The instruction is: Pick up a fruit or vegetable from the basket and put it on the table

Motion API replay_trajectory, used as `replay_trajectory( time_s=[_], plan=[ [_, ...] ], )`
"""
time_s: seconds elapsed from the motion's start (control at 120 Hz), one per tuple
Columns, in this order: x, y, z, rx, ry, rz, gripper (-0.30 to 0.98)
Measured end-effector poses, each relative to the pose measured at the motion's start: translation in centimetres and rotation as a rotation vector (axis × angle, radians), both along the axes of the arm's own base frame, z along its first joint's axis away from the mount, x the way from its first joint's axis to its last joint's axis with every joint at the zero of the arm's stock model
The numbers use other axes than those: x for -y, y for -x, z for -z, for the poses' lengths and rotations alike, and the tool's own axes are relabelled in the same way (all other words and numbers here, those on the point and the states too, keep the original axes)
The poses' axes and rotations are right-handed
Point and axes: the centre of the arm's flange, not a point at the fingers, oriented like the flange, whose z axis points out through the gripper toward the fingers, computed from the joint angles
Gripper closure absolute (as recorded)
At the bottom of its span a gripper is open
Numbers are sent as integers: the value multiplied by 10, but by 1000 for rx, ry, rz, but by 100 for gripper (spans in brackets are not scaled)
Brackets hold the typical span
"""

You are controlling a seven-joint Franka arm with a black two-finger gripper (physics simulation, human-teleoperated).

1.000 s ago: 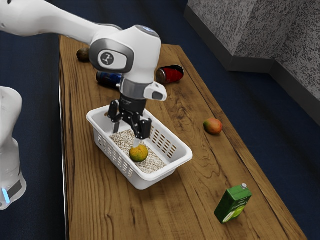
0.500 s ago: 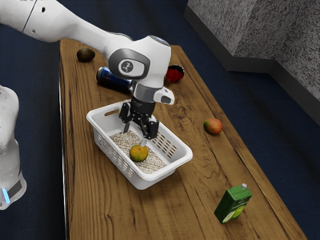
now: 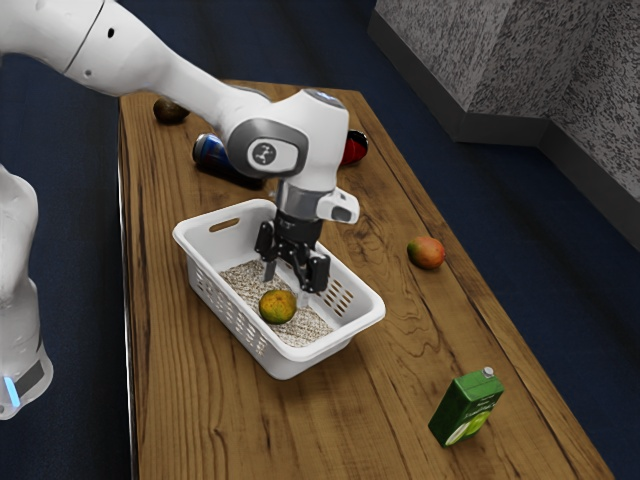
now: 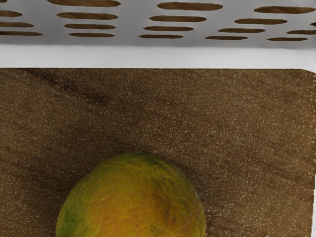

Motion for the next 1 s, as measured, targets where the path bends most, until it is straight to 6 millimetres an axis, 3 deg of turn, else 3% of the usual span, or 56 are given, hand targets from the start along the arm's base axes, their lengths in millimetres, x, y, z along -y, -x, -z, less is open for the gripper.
replay_trajectory(
  time_s=[0.508,0.7,1.0],
  plan=[
    [-5,16,-2,33,17,6,2],
    [5,22,7,18,20,20,2],
    [6,13,28,-3,29,6,2]
  ],
)
